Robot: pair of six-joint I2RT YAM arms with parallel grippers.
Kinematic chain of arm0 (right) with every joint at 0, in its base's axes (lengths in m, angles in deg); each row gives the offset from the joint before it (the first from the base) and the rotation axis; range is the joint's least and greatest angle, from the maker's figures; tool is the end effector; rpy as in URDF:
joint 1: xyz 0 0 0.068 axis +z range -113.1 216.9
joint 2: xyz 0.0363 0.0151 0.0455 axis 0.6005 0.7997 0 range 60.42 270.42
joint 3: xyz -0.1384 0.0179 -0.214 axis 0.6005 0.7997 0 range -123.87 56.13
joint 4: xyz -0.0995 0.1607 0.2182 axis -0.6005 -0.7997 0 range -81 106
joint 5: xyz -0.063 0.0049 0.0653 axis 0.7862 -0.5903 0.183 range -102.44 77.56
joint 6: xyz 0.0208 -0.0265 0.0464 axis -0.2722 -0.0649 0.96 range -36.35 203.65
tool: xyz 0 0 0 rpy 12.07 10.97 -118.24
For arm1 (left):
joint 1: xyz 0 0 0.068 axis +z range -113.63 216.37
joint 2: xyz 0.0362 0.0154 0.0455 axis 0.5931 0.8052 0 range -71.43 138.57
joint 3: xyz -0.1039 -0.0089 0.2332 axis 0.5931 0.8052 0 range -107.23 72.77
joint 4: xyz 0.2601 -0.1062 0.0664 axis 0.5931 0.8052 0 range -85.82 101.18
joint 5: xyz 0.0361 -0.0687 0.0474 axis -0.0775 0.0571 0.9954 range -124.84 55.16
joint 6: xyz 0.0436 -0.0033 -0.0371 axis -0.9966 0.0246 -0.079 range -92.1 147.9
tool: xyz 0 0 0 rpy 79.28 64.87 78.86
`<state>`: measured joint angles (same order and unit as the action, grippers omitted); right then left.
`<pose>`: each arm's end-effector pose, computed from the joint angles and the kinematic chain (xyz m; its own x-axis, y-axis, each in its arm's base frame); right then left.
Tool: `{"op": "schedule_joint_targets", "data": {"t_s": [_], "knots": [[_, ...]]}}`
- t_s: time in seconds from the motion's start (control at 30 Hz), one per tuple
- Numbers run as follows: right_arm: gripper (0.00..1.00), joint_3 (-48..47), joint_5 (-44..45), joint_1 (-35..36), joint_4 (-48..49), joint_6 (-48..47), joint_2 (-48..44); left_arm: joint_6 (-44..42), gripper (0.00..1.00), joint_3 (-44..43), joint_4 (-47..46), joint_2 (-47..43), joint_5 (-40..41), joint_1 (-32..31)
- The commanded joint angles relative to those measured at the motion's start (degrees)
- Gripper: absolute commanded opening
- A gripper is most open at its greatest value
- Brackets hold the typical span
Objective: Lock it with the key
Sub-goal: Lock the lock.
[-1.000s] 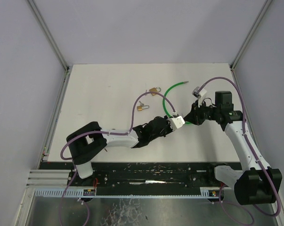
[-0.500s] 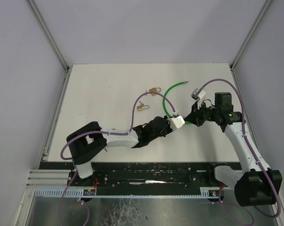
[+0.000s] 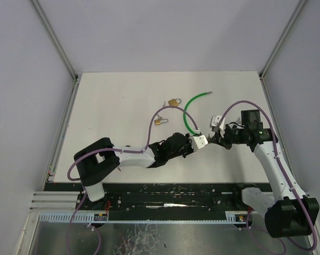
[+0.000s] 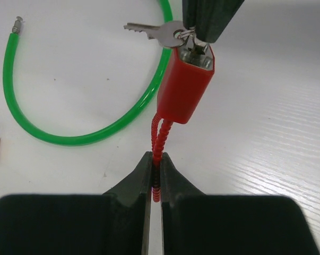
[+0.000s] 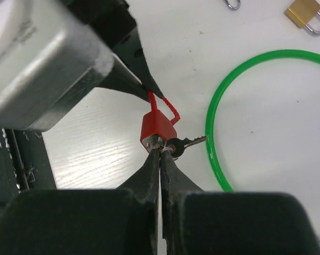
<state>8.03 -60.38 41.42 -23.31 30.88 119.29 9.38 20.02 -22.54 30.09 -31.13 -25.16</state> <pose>0.2348 0.0487 0.2542 -0.0424 -0.5385 -0.8416 -0.9280 0.3332 -0.1664 0.1933 -0.3512 0.1451 0.1000 0.4807 -0.8711 0.8616 0.3961 0.3175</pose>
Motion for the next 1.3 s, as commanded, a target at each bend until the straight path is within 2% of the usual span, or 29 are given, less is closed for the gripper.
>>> {"op": "schedule_joint_targets", "data": {"t_s": [0.0,0.13,0.33,0.53,0.6,0.7,0.8,0.87,0.93,0.97,1.07,1.2,1.27], "knots": [[0.0,-2.68,-2.61,0.47,-9.68,-20.61,0.34,-1.0,0.0,-0.03,-5.89,-2.81,-2.46,-0.43],[0.0,-1.22,-2.53,0.5,-11.25,-29.95,-0.91,-0.84,0.0,0.1,-5.89,-2.88,-2.53,-0.48],[0.0,0.12,-1.1,0.33,-6.9,-27.29,-4.97,-0.48,0.0,0.11,-5.71,-3.04,-2.14,-0.35],[0.12,2.19,-2.54,-2.54,-5.53,-26.55,-9.03,-0.18,0.0,0.22,-5.9,-3.16,-2.04,-0.22],[0.18,1.99,-5.92,-4.44,-5.88,-24.7,-9.73,-0.16,0.0,0.33,-5.89,-3.23,-1.99,-0.3],[0.35,0.66,-11.48,-7.63,-8.8,-24.19,-10.19,-0.04,0.0,0.45,-6.01,-3.34,-1.82,-0.31],[0.54,-0.45,-15.66,-9.41,-9.08,-19.6,-10.17,0.0,0.0,0.91,-6.68,-3.61,-1.61,-0.28],[0.97,-1.43,-17.38,-10.41,-6.5,-10.58,-9.72,0.06,0.0,1.27,-7.29,-3.86,-1.38,-0.34],[0.99,-2.93,-17.5,-10.81,-1.98,4.57,-8.91,-0.01,0.0,1.6,-7.87,-4.09,-1.26,-0.31],[0.99,-3.86,-18.06,-10.84,-2.44,7.66,-8.2,0.05,0.0,1.73,-8.05,-4.17,-1.05,-0.33],[0.99,-5.63,-20.32,-10.84,-8.46,3.65,-6.55,0.06,0.0,2.1,-8.34,-4.48,-1.03,-0.3],[0.99,-2.5,-20.07,-10.84,-7.89,0.08,-8.49,0.02,0.0,2.24,-8.35,-4.64,-1.23,-0.27],[0.99,-2.1,-20.08,-10.84,-10.38,-9.14,-9.04,-0.02,0.0,2.35,-8.35,-4.67,-1.5,-0.28]]}}
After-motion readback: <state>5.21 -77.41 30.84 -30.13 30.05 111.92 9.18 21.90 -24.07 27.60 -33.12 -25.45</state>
